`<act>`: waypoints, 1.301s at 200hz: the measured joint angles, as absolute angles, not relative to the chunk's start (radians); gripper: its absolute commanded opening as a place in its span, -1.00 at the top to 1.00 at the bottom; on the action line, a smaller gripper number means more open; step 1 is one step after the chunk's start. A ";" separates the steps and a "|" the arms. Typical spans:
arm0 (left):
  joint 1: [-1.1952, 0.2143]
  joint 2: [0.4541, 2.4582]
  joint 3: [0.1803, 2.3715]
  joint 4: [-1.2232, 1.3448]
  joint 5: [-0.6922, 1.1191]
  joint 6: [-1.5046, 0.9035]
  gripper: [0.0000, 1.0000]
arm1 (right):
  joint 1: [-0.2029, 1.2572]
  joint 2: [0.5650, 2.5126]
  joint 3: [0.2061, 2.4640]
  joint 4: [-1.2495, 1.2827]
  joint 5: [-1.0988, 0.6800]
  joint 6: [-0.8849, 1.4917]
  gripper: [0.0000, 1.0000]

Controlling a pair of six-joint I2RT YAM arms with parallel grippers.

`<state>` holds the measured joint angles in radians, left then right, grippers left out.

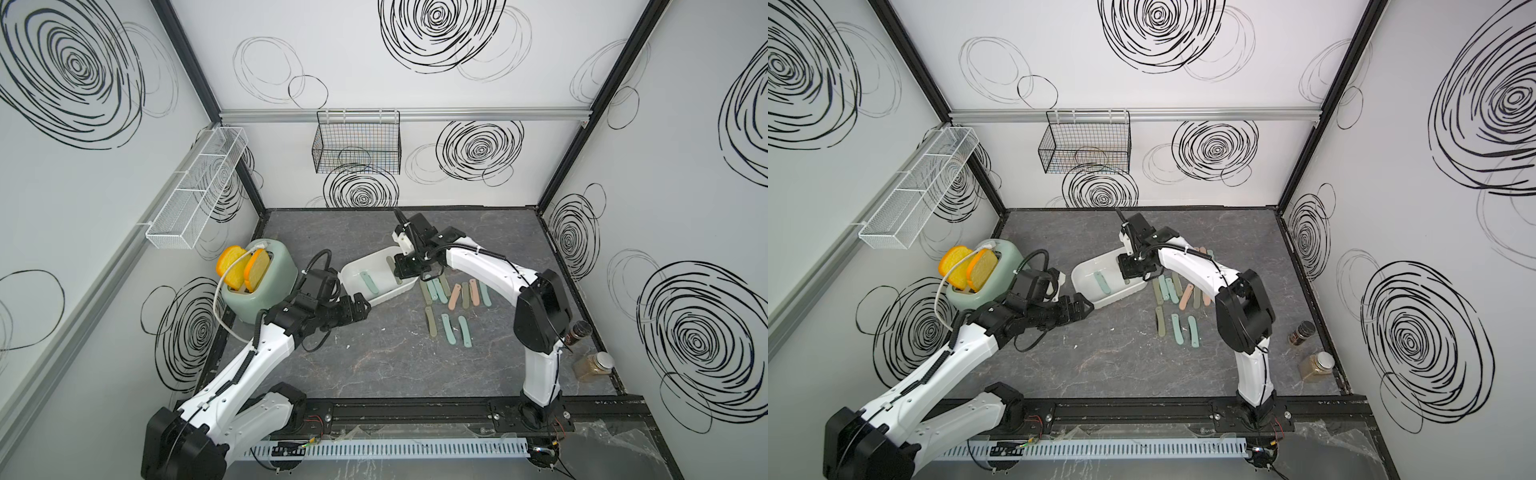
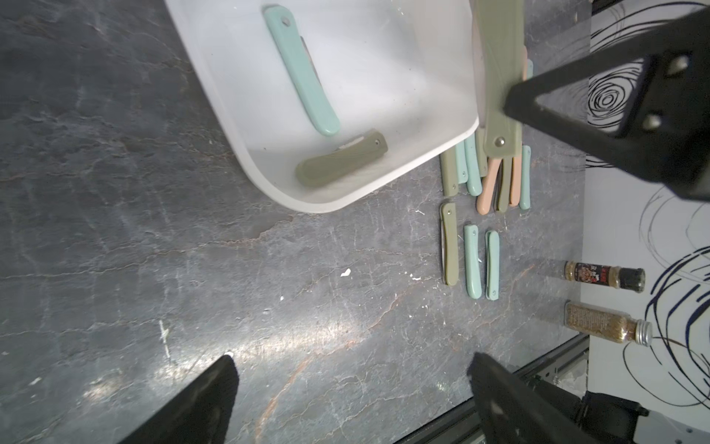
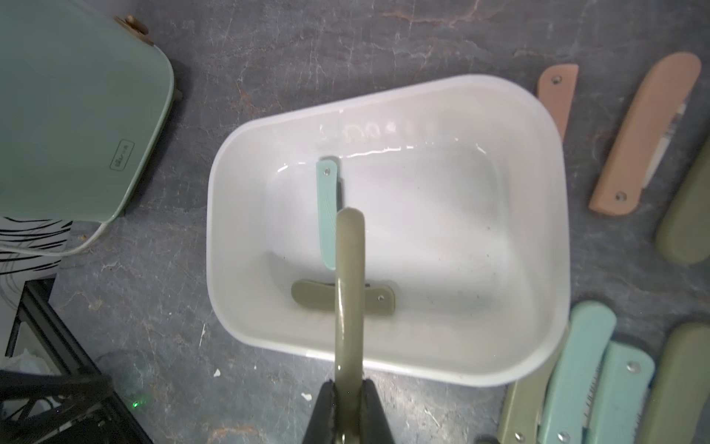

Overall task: Take the fruit knife out of the storage box
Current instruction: Place the fruit knife at the center of the board.

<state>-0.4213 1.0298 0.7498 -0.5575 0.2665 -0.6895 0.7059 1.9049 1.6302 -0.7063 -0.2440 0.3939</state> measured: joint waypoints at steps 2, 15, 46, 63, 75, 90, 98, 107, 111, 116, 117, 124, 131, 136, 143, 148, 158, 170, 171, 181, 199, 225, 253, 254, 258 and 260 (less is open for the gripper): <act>-0.428 1.034 0.750 -0.553 0.264 -0.691 -0.96 | 0.704 1.892 1.611 -0.701 -0.247 0.396 0.88; -0.469 1.064 0.751 -0.529 0.251 -0.700 -0.96 | 0.699 1.831 1.516 -0.674 -0.261 0.417 0.88; -0.551 1.120 0.751 -0.478 0.224 -0.709 -0.96 | 0.694 1.723 1.313 -0.604 -0.307 0.467 0.88; -0.573 1.130 0.749 -0.456 0.218 -0.712 -0.95 | 0.691 1.692 1.221 -0.557 -0.332 0.500 0.88; -0.580 1.130 0.747 -0.443 0.215 -0.715 -0.96 | 0.690 1.679 1.158 -0.517 -0.351 0.527 0.88; -0.582 1.129 0.742 -0.435 0.211 -0.716 -0.96 | 0.688 1.674 1.097 -0.475 -0.371 0.555 0.88; -0.582 1.129 0.739 -0.434 0.208 -0.716 -0.96 | 0.687 1.674 1.066 -0.452 -0.383 0.573 0.88; -0.582 1.127 0.735 -0.434 0.207 -0.715 -0.96 | 0.685 1.674 1.042 -0.431 -0.394 0.588 0.88; -0.582 1.127 0.733 -0.434 0.206 -0.715 -0.96 | 0.684 1.674 1.032 -0.424 -0.398 0.594 0.89; -0.582 1.126 0.731 -0.434 0.205 -0.715 -0.96 | 0.682 1.675 1.022 -0.411 -0.405 0.602 0.89; -0.582 1.126 0.730 -0.434 0.205 -0.715 -0.96 | 0.682 1.675 1.021 -0.410 -0.406 0.603 0.89; -0.582 1.124 0.728 -0.435 0.204 -0.715 -0.96 | 0.679 1.677 1.012 -0.397 -0.415 0.613 0.89; -0.582 1.124 0.727 -0.436 0.203 -0.715 -0.96 | 0.677 1.681 1.008 -0.383 -0.422 0.620 0.89; -0.582 1.124 0.727 -0.437 0.202 -0.715 -0.96 | 0.676 1.683 1.007 -0.374 -0.427 0.625 0.89; -0.582 1.124 0.726 -0.438 0.201 -0.715 -0.96 | 0.673 1.687 1.006 -0.360 -0.432 0.632 0.86; -0.582 1.123 0.726 -0.438 0.200 -0.714 -0.96 | 0.672 1.690 1.005 -0.352 -0.436 0.636 0.83; -0.582 1.122 0.726 -0.439 0.200 -0.714 -0.96 | 0.669 1.694 1.002 -0.333 -0.443 0.642 0.79; -0.582 1.120 0.725 -0.439 0.199 -0.714 -0.96 | 0.665 1.702 0.997 -0.319 -0.453 0.646 0.76; -0.582 1.120 0.725 -0.439 0.199 -0.713 -0.95 | 0.665 1.703 0.996 -0.318 -0.453 0.646 0.76; -0.580 1.118 0.723 -0.439 0.199 -0.711 -0.96 | 0.663 1.716 0.993 -0.310 -0.463 0.648 0.75; -0.576 1.113 0.719 -0.439 0.199 -0.710 -0.96 | 0.661 1.744 0.986 -0.304 -0.475 0.652 0.72; -0.566 1.111 0.712 -0.439 0.199 -0.707 -0.96 | 0.657 1.766 0.974 -0.305 -0.487 0.656 0.62; -0.556 1.111 0.712 -0.439 0.200 -0.702 -0.96 | 0.656 1.766 0.974 -0.308 -0.489 0.659 0.29; -0.556 1.111 0.712 -0.439 0.201 -0.702 -0.96 | 0.656 1.766 0.974 -0.309 -0.489 0.661 0.28; -0.554 1.111 0.712 -0.440 0.201 -0.702 -0.96 | 0.656 1.766 0.974 -0.311 -0.487 0.655 0.24; -0.553 1.111 0.712 -0.440 0.201 -0.701 -0.96 | 0.656 1.766 0.974 -0.312 -0.485 0.659 0.23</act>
